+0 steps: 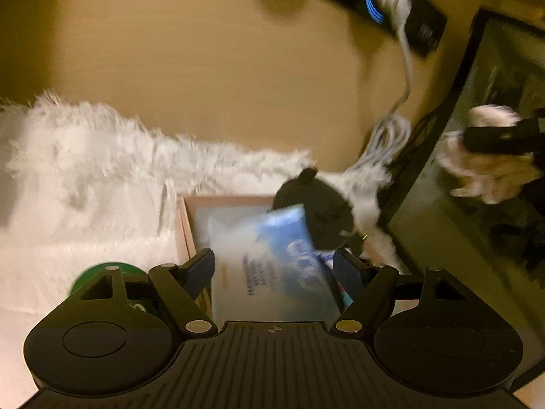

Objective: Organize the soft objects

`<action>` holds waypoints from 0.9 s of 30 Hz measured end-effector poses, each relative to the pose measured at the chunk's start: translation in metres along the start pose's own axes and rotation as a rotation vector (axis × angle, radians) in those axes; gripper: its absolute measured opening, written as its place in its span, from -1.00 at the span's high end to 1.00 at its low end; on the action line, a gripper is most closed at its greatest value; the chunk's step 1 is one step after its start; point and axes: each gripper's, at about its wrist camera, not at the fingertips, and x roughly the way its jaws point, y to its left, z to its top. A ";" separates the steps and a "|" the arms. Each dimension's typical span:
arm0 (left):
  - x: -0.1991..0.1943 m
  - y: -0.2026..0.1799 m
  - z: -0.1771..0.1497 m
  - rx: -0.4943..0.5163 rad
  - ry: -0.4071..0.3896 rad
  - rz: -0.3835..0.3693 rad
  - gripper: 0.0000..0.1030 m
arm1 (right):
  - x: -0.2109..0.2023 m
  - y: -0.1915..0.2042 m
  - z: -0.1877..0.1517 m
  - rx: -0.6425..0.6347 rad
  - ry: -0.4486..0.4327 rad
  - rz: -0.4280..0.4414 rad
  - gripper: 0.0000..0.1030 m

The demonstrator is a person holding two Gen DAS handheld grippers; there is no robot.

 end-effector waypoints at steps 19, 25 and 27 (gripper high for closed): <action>-0.035 0.027 -0.028 -0.083 0.034 -0.034 0.12 | 0.219 0.090 0.003 0.053 0.480 0.144 0.69; -0.055 0.038 -0.046 -0.130 0.053 0.010 0.12 | 0.262 0.086 -0.020 0.138 0.590 0.184 0.67; -0.061 0.040 -0.054 -0.119 0.065 0.022 0.12 | 0.266 0.090 -0.019 0.136 0.598 0.177 0.55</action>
